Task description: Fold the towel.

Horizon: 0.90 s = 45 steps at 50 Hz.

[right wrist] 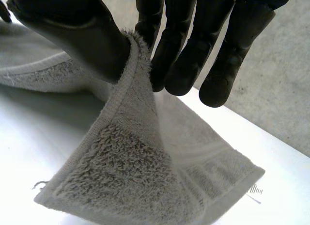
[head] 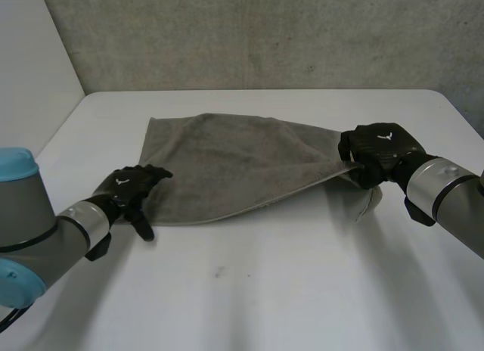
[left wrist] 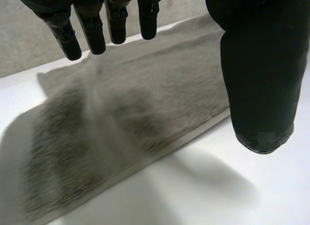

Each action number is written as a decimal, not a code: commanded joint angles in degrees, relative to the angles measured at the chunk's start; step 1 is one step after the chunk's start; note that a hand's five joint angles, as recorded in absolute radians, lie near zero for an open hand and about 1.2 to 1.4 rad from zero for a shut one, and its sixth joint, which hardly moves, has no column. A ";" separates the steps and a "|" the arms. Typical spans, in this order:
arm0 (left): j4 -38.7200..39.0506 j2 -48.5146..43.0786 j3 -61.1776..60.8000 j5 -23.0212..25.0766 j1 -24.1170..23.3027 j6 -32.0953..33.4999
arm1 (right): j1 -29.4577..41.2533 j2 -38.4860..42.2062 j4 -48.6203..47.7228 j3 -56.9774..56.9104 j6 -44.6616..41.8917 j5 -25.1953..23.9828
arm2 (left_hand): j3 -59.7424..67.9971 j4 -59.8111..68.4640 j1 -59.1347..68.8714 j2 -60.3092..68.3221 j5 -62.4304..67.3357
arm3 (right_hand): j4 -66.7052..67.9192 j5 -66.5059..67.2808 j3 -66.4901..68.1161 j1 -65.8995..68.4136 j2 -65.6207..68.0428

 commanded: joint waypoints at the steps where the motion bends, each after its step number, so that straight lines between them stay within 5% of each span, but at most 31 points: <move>1: 0.31 -1.79 2.33 -0.18 -4.26 -5.15 | 0.01 -1.64 -0.14 0.07 2.28 -0.21 | 2.04 2.17 2.33 1.97 1.84 | 2.77 2.26 3.17 3.03 3.43; 26: 1.01 -12.52 14.55 -10.90 -17.72 -21.16 | -0.08 -5.51 -0.05 0.15 4.48 -0.56 | 4.39 4.52 4.69 4.33 4.19 | 2.77 2.26 3.17 3.03 3.43; 38: 1.10 -16.47 19.83 -19.51 -22.11 -25.20 | -0.08 -5.51 -0.05 0.15 4.56 -0.56 | 10.95 11.08 11.25 10.89 10.75 | 2.77 2.26 3.17 3.03 3.43; 45: 3.02 -19.02 23.07 -30.39 -22.82 -25.29 | -0.08 -5.51 0.03 0.24 4.56 -0.56 | 30.41 30.54 30.71 30.34 30.21 | 2.77 2.26 3.17 3.03 3.43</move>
